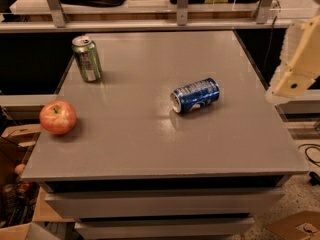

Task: Place pepsi can upright

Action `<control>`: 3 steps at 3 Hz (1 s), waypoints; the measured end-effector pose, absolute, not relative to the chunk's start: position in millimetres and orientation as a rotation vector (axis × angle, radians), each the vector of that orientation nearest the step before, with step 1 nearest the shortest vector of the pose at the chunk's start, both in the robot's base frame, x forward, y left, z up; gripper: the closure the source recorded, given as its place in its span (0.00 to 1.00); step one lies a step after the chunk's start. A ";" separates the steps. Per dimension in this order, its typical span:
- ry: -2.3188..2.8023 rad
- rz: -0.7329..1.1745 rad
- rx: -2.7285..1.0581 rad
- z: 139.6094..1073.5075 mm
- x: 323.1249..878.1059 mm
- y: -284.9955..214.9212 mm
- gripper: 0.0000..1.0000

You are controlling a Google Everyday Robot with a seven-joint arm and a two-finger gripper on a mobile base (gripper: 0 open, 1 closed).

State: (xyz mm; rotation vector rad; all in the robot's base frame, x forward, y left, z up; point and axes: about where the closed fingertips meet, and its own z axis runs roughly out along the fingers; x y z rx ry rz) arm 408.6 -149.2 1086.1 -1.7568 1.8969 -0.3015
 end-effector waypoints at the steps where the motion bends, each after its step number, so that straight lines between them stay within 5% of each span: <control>1: 1.830 -0.210 -1.899 1059.1 423.7 -132.0 0.00; 3: 1.741 -0.132 -2.020 1029.0 443.1 -125.4 0.00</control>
Offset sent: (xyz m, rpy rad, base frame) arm 0.0642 0.0198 -0.1139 -0.0085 0.2243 0.3547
